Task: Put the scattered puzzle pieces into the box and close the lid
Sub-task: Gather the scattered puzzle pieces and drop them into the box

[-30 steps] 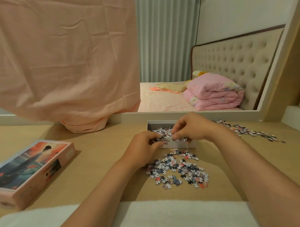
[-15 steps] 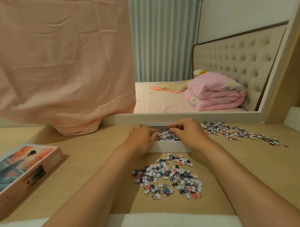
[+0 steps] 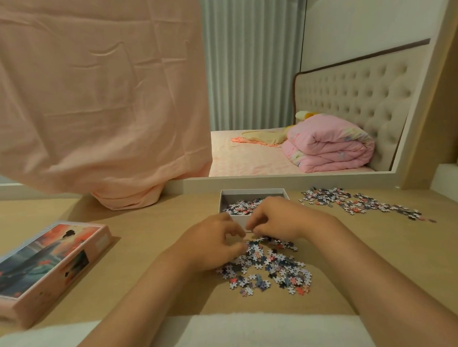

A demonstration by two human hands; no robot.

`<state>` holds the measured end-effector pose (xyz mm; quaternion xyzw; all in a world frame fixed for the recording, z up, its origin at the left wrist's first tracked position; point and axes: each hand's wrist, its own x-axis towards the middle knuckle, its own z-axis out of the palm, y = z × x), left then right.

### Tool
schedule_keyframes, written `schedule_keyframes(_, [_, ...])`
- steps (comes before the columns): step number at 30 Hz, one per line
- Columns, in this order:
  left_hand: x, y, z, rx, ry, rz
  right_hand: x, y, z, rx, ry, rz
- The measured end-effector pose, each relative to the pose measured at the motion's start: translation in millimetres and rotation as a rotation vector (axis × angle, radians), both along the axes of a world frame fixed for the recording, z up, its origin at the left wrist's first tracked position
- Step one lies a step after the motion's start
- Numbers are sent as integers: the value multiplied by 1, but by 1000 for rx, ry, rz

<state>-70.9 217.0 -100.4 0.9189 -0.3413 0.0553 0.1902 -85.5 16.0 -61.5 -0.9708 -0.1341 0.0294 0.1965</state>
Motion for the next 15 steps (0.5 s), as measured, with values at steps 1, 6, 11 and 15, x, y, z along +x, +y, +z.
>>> schedule_keyframes(1, [-4,3,-5,63,34,-7,-2,3,-1,-65,1,9])
schedule_keyframes(6, [-13,-2,-20,125,-3,-59,-8,14,-6,-173,77,36])
schedule_keyframes(11, [-13,-4,-13,0,2,-55,-9,5,3,-103,108,7])
schedule_keyframes(15, [-12,8,-4,192,81,24,-10,-3,9,-233,227,-68])
